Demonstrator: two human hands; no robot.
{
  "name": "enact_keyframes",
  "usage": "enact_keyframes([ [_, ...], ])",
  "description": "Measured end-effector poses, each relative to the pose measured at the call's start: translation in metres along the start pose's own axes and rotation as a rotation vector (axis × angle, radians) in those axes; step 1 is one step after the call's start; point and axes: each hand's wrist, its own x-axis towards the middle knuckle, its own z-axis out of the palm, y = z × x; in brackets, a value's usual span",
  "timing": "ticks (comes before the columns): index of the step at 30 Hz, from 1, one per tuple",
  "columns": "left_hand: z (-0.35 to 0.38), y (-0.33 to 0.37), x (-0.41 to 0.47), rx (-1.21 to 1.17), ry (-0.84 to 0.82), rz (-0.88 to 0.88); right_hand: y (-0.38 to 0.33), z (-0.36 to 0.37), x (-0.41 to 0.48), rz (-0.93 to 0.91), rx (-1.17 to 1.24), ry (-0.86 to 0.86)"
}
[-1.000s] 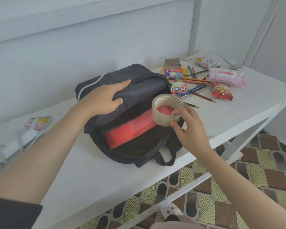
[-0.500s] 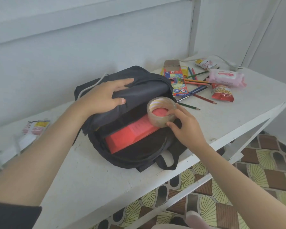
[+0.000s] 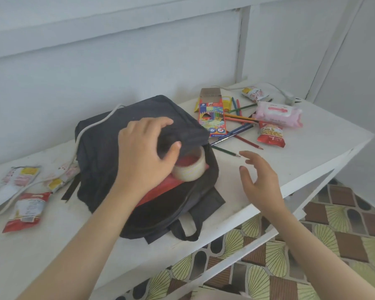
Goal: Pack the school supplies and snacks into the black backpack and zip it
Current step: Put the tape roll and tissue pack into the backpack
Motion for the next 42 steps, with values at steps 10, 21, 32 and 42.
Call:
enact_keyframes([
  [10,0.137,0.122,-0.014,-0.155,-0.388,0.134,0.086,-0.069,0.078,-0.052,-0.282,0.076],
  [21,0.187,0.132,-0.035,-0.027,-0.644,-0.055,0.137,-0.090,0.172,-0.008,-0.845,-0.192],
  [32,0.186,0.133,-0.037,-0.078,-0.612,-0.096,0.130,-0.105,0.177,-0.242,-0.857,-0.131],
  [42,0.187,0.133,-0.039,-0.098,-0.584,-0.121,0.145,-0.100,0.183,-0.011,-0.775,-0.102],
])
